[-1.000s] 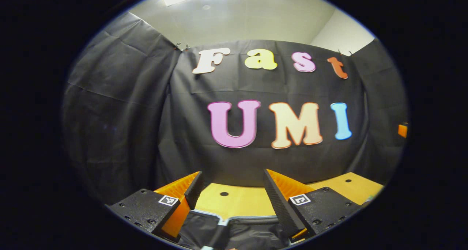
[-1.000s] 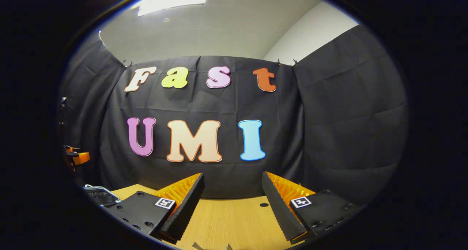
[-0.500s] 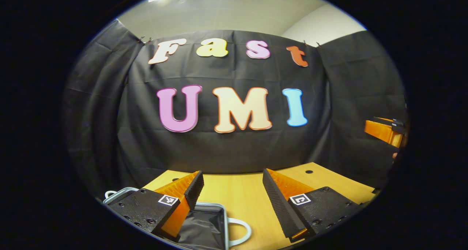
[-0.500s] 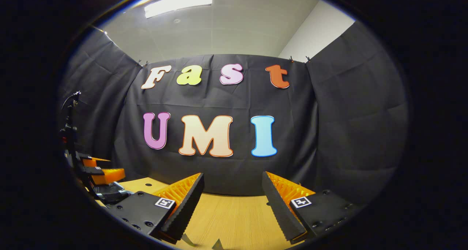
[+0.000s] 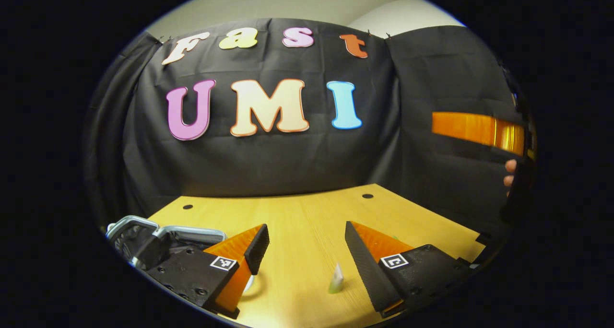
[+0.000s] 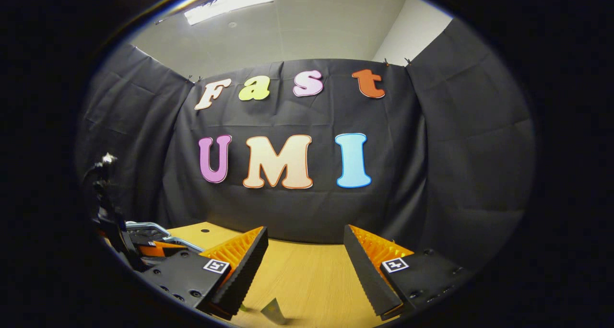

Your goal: First open the suitcase, pack the skin care products into it, and then close the suitcase.

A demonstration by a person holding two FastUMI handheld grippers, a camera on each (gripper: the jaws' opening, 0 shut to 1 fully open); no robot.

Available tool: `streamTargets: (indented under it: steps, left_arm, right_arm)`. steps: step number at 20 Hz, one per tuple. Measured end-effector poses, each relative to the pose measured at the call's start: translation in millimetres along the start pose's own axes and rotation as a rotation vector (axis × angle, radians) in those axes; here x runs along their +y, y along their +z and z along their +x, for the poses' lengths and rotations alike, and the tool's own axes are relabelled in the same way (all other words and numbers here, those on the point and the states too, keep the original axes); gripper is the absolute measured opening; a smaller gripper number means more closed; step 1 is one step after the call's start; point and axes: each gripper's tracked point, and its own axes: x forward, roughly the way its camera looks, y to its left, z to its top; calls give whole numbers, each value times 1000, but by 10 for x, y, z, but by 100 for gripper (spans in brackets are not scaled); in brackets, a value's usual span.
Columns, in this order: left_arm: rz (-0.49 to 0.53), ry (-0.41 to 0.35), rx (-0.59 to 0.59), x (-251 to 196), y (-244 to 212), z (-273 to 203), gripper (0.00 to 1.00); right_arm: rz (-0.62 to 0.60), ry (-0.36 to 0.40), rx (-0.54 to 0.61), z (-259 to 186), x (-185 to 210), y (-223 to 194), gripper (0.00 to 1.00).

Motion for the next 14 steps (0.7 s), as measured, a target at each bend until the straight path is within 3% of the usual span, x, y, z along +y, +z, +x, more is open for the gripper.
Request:
streamTargets:
  steps: [7, 11, 13, 14]
  left_arm:
    - [-43, -54, 217, -388, -1134, 194, 89]
    - [-73, -74, 292, -477, -1469, 248, 65]
    - [-95, -58, 297, -410, -1481, 309, 41]
    - [-116, -63, 296, -413, -1457, 353, 19]
  right_arm:
    - [-30, 14, 30, -87, -102, -177, 99]
    - [-22, 43, 85, -182, 29, -459, 99]
    - [-25, 66, 124, -234, 160, -682, 99]
    - [-30, 76, 146, -262, 206, -811, 100]
